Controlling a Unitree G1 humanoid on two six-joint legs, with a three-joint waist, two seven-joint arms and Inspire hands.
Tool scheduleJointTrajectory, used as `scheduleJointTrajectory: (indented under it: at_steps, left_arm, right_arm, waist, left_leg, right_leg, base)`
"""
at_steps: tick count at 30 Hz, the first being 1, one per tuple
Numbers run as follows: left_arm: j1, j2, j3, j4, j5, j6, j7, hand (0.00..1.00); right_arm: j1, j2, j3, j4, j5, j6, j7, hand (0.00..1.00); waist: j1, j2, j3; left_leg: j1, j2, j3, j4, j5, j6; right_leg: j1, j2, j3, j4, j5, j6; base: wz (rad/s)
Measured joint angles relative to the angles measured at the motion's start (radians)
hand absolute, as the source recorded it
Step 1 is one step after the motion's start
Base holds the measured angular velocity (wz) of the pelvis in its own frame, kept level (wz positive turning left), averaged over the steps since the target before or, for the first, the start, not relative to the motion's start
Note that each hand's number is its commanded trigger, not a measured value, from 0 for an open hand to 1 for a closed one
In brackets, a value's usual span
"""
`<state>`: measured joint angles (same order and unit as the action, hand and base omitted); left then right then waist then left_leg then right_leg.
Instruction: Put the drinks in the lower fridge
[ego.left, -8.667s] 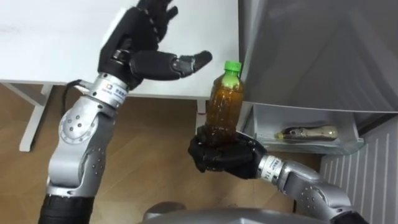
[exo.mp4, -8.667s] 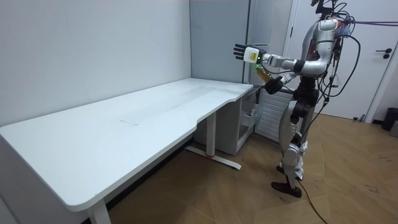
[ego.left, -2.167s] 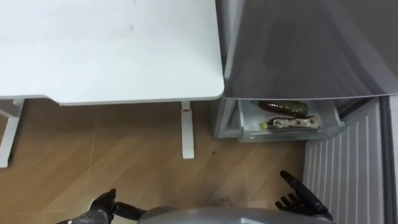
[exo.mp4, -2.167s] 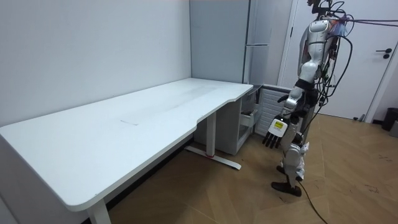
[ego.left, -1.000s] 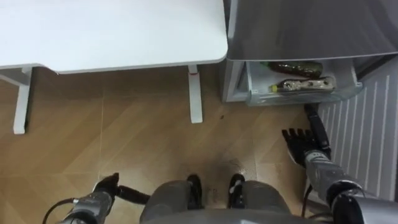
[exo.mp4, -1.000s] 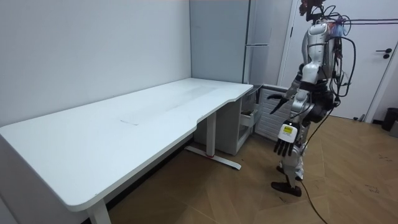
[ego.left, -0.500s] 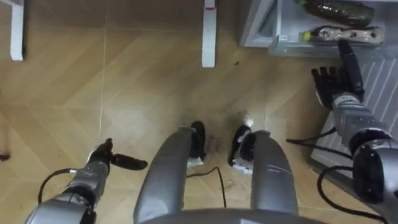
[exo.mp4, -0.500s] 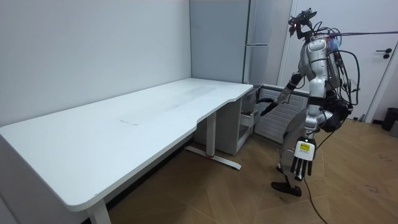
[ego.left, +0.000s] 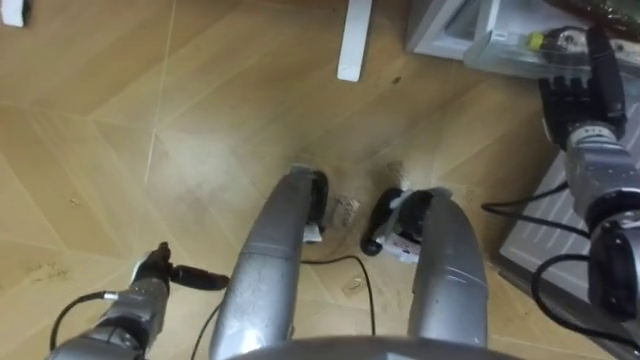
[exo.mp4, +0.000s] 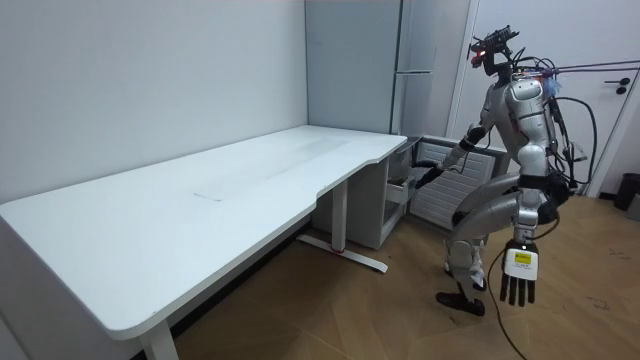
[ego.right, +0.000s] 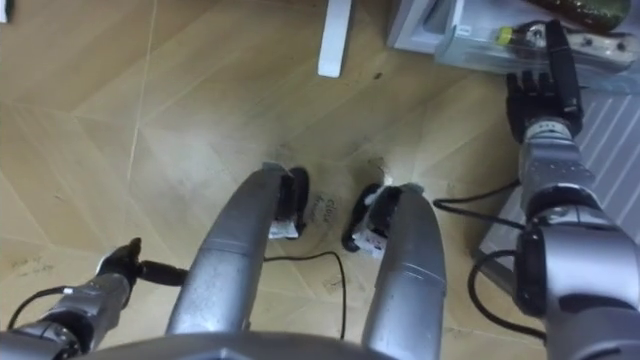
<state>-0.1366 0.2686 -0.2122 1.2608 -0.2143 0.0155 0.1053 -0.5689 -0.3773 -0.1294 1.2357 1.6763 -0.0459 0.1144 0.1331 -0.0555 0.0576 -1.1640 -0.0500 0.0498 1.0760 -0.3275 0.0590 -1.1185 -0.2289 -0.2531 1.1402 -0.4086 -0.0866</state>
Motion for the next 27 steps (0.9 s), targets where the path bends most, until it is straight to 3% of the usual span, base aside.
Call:
scheduleJointTrajectory:
  at_steps: [5, 16, 22, 27]
  left_arm:
    - [0.021, 0.036, 0.004, -0.037, -0.012, -0.005, 0.001, 0.00]
    - [0.104, 0.047, 0.016, -0.069, -0.029, -0.013, 0.020, 0.00]
    - [0.136, 0.056, 0.013, -0.104, -0.029, -0.040, 0.018, 0.00]
    - [0.182, 0.055, 0.017, -0.158, 0.013, -0.038, 0.024, 0.00]
  right_arm:
    - [-0.002, -0.001, 0.000, -0.004, -0.001, -0.007, -0.048, 0.00]
    - [-0.003, -0.006, 0.035, -0.090, 0.001, -0.037, -0.180, 0.00]
    - [-0.002, -0.006, 0.074, -0.190, 0.010, -0.062, -0.252, 0.00]
    - [-0.011, -0.007, 0.088, -0.313, 0.011, -0.114, -0.324, 0.00]
  waist:
    - [0.005, -0.022, -0.0043]
    - [0.009, -0.022, -0.0044]
    - [0.014, -0.022, -0.0045]
    - [0.024, -0.020, -0.0054]
  left_leg:
    - [-0.023, -0.015, -0.018, 0.000, 0.011, -0.011]
    - [-0.025, -0.015, -0.022, 0.000, 0.011, -0.010]
    - [-0.016, -0.018, -0.014, -0.002, 0.011, -0.010]
    - [-0.015, -0.015, -0.013, -0.004, 0.011, -0.018]
  right_leg:
    - [-0.010, -0.015, -0.025, 0.005, -0.006, -0.009]
    - [-0.018, -0.016, -0.018, 0.010, -0.006, -0.009]
    - [-0.021, -0.020, -0.009, 0.022, -0.010, -0.014]
    - [-0.020, -0.031, -0.021, 0.028, -0.018, -0.029]
  base:
    - [0.15]
    - [0.01]
    - [0.00]
    - [0.02]
